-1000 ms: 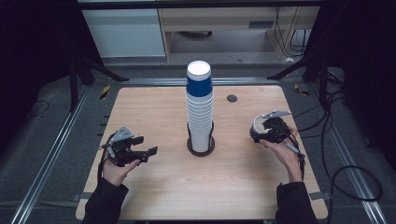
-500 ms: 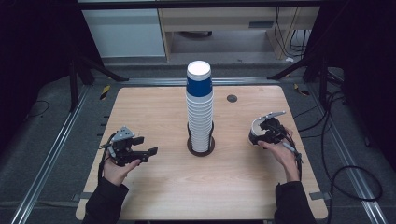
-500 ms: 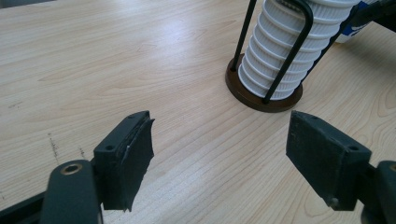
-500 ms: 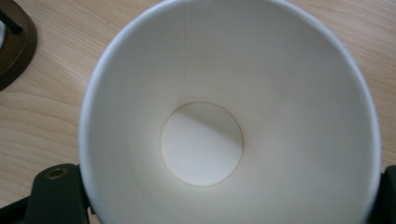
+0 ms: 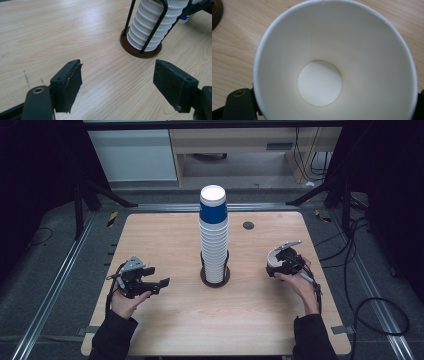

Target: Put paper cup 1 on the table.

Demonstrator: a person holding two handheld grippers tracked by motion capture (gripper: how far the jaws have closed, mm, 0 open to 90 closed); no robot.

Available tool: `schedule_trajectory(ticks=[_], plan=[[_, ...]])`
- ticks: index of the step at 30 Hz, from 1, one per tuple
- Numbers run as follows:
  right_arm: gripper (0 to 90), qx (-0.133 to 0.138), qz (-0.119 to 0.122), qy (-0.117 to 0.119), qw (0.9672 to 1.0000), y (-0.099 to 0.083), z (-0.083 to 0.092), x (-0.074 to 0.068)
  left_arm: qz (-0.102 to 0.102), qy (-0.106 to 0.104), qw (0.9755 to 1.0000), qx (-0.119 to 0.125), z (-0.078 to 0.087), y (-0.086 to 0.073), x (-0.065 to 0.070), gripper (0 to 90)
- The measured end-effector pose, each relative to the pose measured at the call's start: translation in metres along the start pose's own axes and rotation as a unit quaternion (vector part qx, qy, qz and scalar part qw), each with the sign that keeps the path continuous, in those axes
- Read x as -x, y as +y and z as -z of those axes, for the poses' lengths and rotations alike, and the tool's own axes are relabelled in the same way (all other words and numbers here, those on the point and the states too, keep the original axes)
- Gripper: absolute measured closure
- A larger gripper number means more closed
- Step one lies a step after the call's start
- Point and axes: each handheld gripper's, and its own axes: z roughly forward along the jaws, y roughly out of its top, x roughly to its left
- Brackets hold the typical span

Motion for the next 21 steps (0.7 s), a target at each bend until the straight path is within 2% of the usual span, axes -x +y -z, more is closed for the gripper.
schedule_trajectory(ticks=[5,9,12,14,16,21], plan=[[10.7,0.005,-0.003,0.003,1.0,0.0,0.001,0.001,0.001,-0.001,1.0,0.0,0.0,0.0,0.0,22.3],[8.2,0.022,-0.004,0.004,0.9997,0.001,0.008,0.0,-0.001,-0.001,1.0,0.0,0.001,0.0,0.0,22.3],[7.0,0.044,-0.011,0.0,0.999,0.001,0.018,0.001,0.001,0.0,1.0,0.005,0.003,0.001,0.001,22.3],[6.6,0.048,-0.014,0.001,0.9988,0.001,0.02,0.001,0.0,0.0,1.0,0.005,0.004,0.001,0.0,22.2],[5.8,0.067,-0.022,0.003,0.9975,0.002,0.027,0.002,0.0,0.0,1.0,0.007,0.005,0.001,0.0,22.2],[5.6,0.093,-0.03,0.003,0.9952,0.002,0.035,0.004,0.0,0.0,1.0,0.007,0.005,0.001,0.001,22.2]])
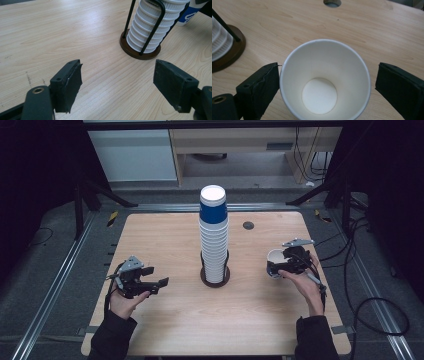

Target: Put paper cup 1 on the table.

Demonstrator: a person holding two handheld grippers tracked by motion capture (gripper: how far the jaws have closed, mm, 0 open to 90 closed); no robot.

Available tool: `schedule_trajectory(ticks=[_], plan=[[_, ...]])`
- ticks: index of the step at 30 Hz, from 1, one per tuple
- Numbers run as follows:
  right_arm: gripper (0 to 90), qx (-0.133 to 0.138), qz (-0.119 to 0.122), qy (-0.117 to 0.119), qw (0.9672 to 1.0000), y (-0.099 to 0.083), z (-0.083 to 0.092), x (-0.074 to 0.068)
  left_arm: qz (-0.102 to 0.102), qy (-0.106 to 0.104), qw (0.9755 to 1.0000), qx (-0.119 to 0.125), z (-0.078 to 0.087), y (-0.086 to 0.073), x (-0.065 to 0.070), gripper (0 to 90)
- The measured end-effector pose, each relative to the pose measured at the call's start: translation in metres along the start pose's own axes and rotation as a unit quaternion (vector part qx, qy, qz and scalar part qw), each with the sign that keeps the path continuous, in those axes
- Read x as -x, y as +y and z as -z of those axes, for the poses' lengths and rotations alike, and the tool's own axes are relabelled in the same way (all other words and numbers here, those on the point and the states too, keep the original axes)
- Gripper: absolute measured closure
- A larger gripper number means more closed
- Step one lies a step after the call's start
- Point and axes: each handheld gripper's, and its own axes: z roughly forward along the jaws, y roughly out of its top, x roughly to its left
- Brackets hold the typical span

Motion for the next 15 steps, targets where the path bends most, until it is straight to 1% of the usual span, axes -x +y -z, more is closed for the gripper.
schedule_trajectory(ticks=[2,3,4,5,6,7,8,10,12,13,14,15], plan=[[5.5,0.017,-0.003,0.003,0.9998,0.002,0.004,0.001,0.0,0.001,1.0,0.0,0.0,0.0,0.0,22.1],[5.4,0.031,-0.004,0.001,0.9995,0.004,0.01,0.001,0.0,0.001,1.0,-0.001,0.0,0.0,0.0,22.1],[5.4,0.031,-0.004,0.001,0.9995,0.004,0.01,0.001,0.0,0.001,1.0,-0.001,0.0,0.0,0.0,22.1],[5.5,0.05,-0.007,0.005,0.9987,0.007,0.016,0.0,0.0,0.001,1.0,-0.002,0.0,0.0,0.0,22.1],[5.5,0.05,-0.007,0.005,0.9987,0.007,0.016,0.0,0.0,0.001,1.0,-0.002,0.0,0.0,0.0,22.1],[5.6,0.069,-0.01,0.013,0.9975,0.011,0.023,0.0,0.0,0.002,1.0,-0.002,-0.001,-0.001,0.0,22.1],[5.6,0.069,-0.01,0.013,0.9975,0.011,0.023,0.0,0.0,0.002,1.0,-0.002,-0.001,-0.001,0.0,22.1],[5.9,0.09,-0.016,0.025,0.9955,0.014,0.03,-0.002,-0.001,0.001,1.0,-0.003,-0.001,-0.001,0.0,22.1],[6.1,0.111,-0.022,0.039,0.9928,0.018,0.037,-0.004,-0.001,0.001,1.0,-0.004,-0.002,-0.001,0.0,22.1],[6.3,0.134,-0.028,0.058,0.9889,0.021,0.044,-0.007,-0.001,0.001,1.0,-0.004,-0.002,-0.001,0.0,22.1],[6.3,0.134,-0.028,0.058,0.9889,0.021,0.044,-0.007,-0.001,0.001,1.0,-0.004,-0.002,-0.001,0.0,22.1],[7.0,0.149,-0.021,0.072,0.9861,0.025,0.051,-0.01,0.0,0.002,1.0,-0.004,-0.003,-0.001,0.001,22.1]])
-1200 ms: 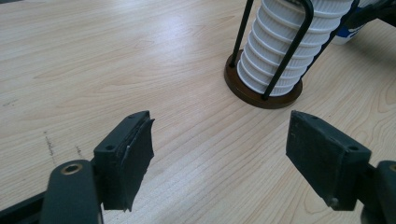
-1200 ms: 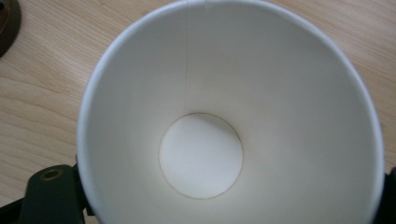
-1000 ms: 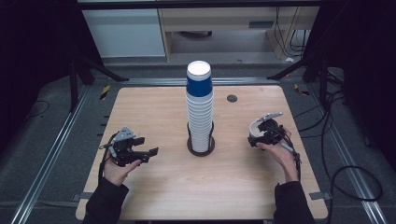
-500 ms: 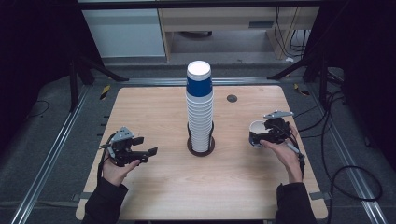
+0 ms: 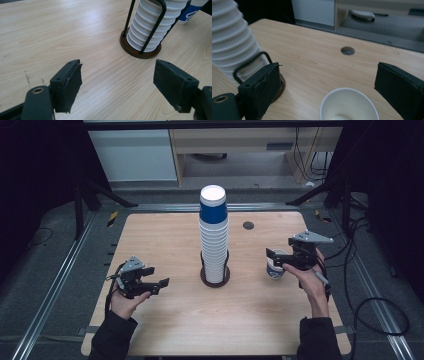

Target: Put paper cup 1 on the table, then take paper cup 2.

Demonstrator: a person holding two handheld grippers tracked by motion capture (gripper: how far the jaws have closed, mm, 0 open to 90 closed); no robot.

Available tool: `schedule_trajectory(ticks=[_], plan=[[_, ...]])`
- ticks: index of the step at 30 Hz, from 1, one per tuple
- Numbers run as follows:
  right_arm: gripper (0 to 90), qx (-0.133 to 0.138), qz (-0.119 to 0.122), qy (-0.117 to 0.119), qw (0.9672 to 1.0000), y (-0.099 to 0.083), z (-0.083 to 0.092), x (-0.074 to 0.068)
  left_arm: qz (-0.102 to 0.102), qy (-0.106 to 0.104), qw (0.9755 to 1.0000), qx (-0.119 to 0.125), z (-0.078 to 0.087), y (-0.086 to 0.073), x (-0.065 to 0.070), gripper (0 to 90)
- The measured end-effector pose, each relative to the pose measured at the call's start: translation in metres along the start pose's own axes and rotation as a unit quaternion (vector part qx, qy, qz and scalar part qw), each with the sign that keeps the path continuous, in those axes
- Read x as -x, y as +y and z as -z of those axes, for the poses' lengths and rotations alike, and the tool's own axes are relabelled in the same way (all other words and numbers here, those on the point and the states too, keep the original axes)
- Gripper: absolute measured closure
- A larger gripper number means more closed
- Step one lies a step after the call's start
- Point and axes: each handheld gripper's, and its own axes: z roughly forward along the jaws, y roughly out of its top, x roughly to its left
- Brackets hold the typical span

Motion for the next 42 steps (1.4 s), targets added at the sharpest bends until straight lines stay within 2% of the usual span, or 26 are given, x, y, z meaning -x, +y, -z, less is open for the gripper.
schedule_trajectory(ticks=[3,4,6,8,11,13,17,19,21,24,28,31,38,41,42], plan=[[7.0,0.008,0.009,0.009,0.9999,0.005,0.004,-0.005,-0.002,-0.002,1.0,-0.002,-0.001,0.0,0.0,22.1],[7.2,0.02,0.014,0.018,0.9995,0.009,0.007,-0.01,-0.001,-0.004,1.0,0.001,0.0,0.0,0.0,22.1],[7.2,0.025,0.011,0.025,0.9993,0.011,0.009,-0.013,-0.001,-0.006,1.0,0.001,0.0,0.0,0.001,22.1],[7.3,0.041,0.019,0.035,0.9984,0.019,0.014,-0.022,-0.003,-0.004,1.0,0.003,0.002,0.001,0.001,22.1],[7.3,0.048,0.026,0.046,0.9974,0.025,0.017,-0.029,-0.004,-0.002,1.0,0.006,0.005,0.002,0.001,22.2],[7.4,0.064,0.034,0.067,0.9951,0.033,0.022,-0.038,-0.005,-0.002,1.0,0.006,0.005,0.002,0.001,22.3],[7.3,0.077,0.041,0.076,0.9933,0.042,0.027,-0.046,-0.004,-0.004,1.0,0.002,0.002,0.001,0.002,22.2],[6.8,0.1,0.031,0.096,0.9898,0.051,0.032,-0.052,-0.006,-0.004,1.0,-0.002,0.001,0.001,0.002,22.2],[6.1,0.108,0.027,0.111,0.9876,0.057,0.033,-0.057,-0.005,-0.004,1.0,-0.002,0.0,0.0,0.003,22.2],[5.7,0.113,0.041,0.112,0.9864,0.064,0.032,-0.066,-0.01,-0.008,0.9999,-0.004,-0.001,0.001,0.005,22.2],[5.4,0.121,0.046,0.13,0.983,0.074,0.03,-0.077,-0.007,-0.008,0.9999,-0.001,-0.001,0.001,0.004,22.2],[5.2,0.121,0.052,0.133,0.9823,0.079,0.027,-0.082,-0.006,-0.006,1.0,-0.001,0.0,0.001,0.003,22.2],[5.0,0.126,0.069,0.152,0.9778,0.098,0.014,-0.106,-0.009,-0.003,1.0,-0.003,-0.001,0.001,0.003,22.2],[5.1,0.132,0.07,0.151,0.9771,0.103,0.01,-0.11,-0.008,-0.002,1.0,-0.004,-0.002,0.001,0.003,22.2],[5.1,0.138,0.066,0.158,0.9757,0.107,0.004,-0.113,-0.008,-0.001,1.0,-0.005,-0.002,0.0,0.003,22.2]])
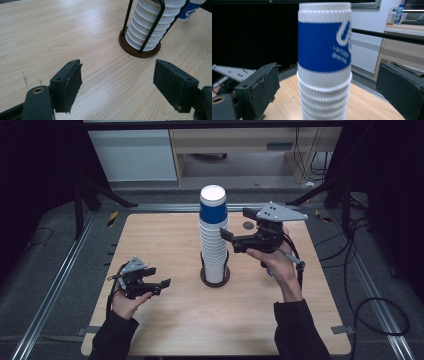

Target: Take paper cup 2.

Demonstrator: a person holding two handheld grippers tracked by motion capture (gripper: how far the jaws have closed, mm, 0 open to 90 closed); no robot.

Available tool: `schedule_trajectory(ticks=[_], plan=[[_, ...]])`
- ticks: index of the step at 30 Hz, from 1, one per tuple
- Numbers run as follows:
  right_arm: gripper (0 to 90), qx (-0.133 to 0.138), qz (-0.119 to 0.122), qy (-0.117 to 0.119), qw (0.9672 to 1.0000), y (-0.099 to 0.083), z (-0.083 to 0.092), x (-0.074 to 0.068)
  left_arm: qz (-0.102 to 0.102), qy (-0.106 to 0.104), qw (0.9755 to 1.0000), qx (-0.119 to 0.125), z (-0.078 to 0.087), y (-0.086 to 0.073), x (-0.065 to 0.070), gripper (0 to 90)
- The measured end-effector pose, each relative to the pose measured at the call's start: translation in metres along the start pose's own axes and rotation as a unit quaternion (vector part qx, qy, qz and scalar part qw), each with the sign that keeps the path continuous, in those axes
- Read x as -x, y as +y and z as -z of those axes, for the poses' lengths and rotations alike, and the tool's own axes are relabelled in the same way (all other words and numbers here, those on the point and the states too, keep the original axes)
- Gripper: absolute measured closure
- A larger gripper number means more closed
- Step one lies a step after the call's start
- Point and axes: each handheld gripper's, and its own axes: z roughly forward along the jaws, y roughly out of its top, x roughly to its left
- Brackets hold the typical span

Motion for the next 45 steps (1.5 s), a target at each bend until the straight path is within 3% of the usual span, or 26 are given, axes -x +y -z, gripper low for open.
schedule_trajectory(ticks=[12,20,27,28,35,45], plan=[[5.1,-0.012,0.001,0.0,0.9999,0.006,-0.045,-0.003,-0.005,-0.005,1.0,-0.005,-0.004,-0.001,0.003,22.0],[7.4,-0.014,-0.004,0.0,0.9999,0.002,-0.065,-0.002,-0.005,-0.006,1.0,-0.003,-0.004,-0.001,0.003,22.1],[12.9,-0.014,0.001,-0.012,0.9998,0.0,-0.072,-0.004,-0.007,-0.008,0.9999,-0.006,-0.005,-0.001,0.005,22.1],[17.1,-0.018,0.005,-0.018,0.9997,0.0,-0.072,-0.004,-0.007,-0.008,0.9999,-0.006,-0.005,-0.001,0.005,22.1],[18.2,-0.03,0.009,-0.019,0.9993,0.004,-0.071,-0.004,-0.006,-0.009,0.9999,-0.007,-0.006,-0.001,0.005,22.0],[19.3,-0.017,0.01,-0.015,0.9997,0.016,-0.065,-0.004,-0.005,-0.01,0.9999,-0.006,-0.006,-0.001,0.005,22.0]])
